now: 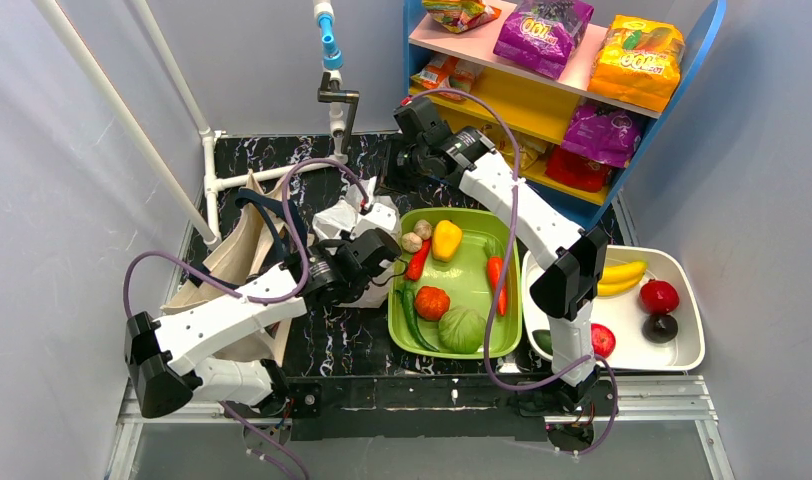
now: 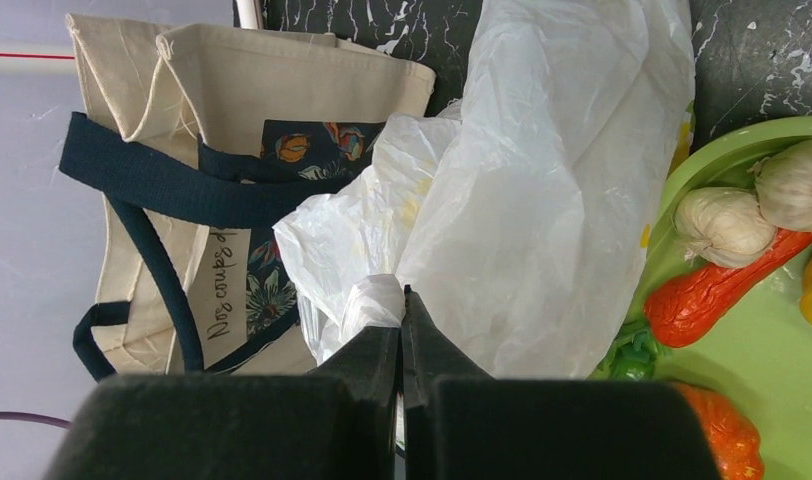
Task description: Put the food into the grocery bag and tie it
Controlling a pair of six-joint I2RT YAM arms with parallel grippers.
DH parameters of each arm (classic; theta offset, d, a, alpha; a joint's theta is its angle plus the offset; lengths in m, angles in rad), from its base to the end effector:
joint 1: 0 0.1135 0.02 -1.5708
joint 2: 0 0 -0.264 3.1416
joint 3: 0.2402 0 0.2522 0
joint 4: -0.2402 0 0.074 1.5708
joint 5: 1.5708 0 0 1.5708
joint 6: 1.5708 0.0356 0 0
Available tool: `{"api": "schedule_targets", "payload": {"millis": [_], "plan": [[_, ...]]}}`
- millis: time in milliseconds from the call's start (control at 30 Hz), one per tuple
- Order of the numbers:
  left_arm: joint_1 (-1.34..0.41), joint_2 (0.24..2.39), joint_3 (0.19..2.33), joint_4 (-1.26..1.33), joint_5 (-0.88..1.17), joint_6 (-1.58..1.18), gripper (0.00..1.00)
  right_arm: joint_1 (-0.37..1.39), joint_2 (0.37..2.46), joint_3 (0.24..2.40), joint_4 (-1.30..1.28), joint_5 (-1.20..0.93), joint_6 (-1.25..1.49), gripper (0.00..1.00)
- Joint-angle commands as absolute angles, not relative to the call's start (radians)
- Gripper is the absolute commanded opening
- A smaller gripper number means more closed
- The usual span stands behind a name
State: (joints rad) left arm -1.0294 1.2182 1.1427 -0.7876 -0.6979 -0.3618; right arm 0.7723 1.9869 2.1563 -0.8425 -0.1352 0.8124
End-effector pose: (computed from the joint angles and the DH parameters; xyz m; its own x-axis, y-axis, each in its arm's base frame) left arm 0.1451 -0.1969 0.3257 -0.5224 0.3426 -0.7808 0.2742 0.9346 0.2266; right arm 0.3143 0.3129 0.3873 -0.8638 0.1627 -0.4768 -0.2033 0.7534 0.6254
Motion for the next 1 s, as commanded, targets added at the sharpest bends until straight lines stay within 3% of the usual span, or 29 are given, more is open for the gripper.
{"api": "schedule_targets", "payload": {"millis": [0, 233, 600, 967], "plan": [[-1.001, 1.241, 1.152, -0.761, -0.691, -0.296, 0.00, 0.760, 1.984, 2.191, -0.846, -0.166, 0.823, 0.01], [-0.999, 1.185, 1.163, -0.791, -0.531, -0.306, 0.00, 0.726, 1.984, 2.192, -0.848, -0.167, 0.842, 0.01], [-1.000, 0.898, 1.048, -0.948, -0.339, -0.464, 0.00, 0.649, 2.011, 2.210, -0.823, -0.150, 0.904, 0.01], [-1.001, 0.686, 1.020, -1.108, -0.255, -0.555, 0.00, 0.568, 2.063, 2.232, -0.783, -0.118, 0.967, 0.01]]}}
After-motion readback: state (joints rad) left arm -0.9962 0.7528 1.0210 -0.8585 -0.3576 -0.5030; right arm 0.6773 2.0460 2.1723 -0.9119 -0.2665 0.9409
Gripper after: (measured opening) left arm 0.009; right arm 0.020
